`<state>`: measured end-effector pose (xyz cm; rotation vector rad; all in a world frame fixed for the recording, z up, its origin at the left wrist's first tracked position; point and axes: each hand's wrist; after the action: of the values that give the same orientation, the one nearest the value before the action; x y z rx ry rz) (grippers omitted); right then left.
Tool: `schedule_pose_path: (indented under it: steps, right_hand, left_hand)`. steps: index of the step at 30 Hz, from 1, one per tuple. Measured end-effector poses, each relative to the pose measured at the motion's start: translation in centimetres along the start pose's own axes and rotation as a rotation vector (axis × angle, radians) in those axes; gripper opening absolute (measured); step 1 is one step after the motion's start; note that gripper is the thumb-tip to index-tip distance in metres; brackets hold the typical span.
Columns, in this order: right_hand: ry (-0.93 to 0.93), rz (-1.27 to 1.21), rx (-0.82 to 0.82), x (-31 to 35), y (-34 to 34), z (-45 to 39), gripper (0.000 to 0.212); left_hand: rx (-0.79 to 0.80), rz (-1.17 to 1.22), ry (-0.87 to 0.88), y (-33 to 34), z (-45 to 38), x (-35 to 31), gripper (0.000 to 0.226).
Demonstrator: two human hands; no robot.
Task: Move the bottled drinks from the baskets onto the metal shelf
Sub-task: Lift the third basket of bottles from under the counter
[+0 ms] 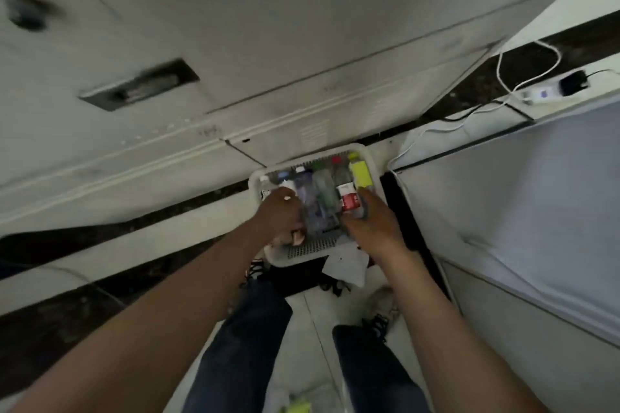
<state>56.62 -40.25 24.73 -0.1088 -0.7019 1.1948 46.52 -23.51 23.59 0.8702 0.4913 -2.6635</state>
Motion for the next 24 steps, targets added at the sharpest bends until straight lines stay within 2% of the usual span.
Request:
schedule_pose_path:
  steps: [2,4,7,9,12,13,17,19,21,24]
  right_hand:
    - [0.014,-0.04,0.036,-2.8,1.2,-4.2,0.056]
    - [0.031,-0.062,0.043,-5.7,2.7,-8.4,0.051]
    - [0.12,-0.043,0.051,-9.6,4.5,-13.9,0.074]
    - [0.119,-0.002,0.058,-12.3,5.6,-17.5,0.076]
    - [0.155,0.002,-0.011,-15.5,6.9,-22.3,0.066]
    - [0.182,0.007,-0.036,-16.2,7.4,-23.8,0.069]
    - [0.275,0.115,-0.109,-17.8,8.3,-29.7,0.105]
    - [0.369,-0.053,-0.077,-17.8,8.2,-32.2,0.11]
    - [0.42,-0.323,-0.048,-17.7,7.8,-34.1,0.092]
    - [0.395,-0.525,-0.044,-17.6,6.9,-34.9,0.044]
  left_hand:
    - [-0.024,0.089,-0.091,1.1,-2.9,2.9,0.006]
    - [-0.045,0.214,-0.212,1.8,-5.5,5.8,0.017]
    - [-0.149,0.444,-0.381,2.3,-9.1,11.0,0.015]
    - [-0.214,0.448,-0.436,2.5,-11.7,14.6,0.023]
    - [-0.315,0.366,-0.501,3.2,-14.4,18.9,0.048]
    - [-0.337,0.335,-0.514,3.3,-15.1,20.0,0.053]
    - [-0.36,0.311,-0.518,3.4,-18.5,24.6,0.075]
    - [-0.379,0.289,-0.479,3.1,-19.7,26.0,0.067]
    - [-0.362,0.311,-0.441,2.6,-20.6,26.3,0.057]
    - [-0.286,0.542,-0.36,1.4,-21.5,25.7,0.039]
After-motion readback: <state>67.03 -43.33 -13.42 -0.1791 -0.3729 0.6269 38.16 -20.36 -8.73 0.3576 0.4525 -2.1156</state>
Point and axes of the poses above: each hand's wrist, its own z-axis away from the middle knuckle, its own y-axis out of the palm, x = y × z, and after that the axes turned 10 degrees about y, right-handed
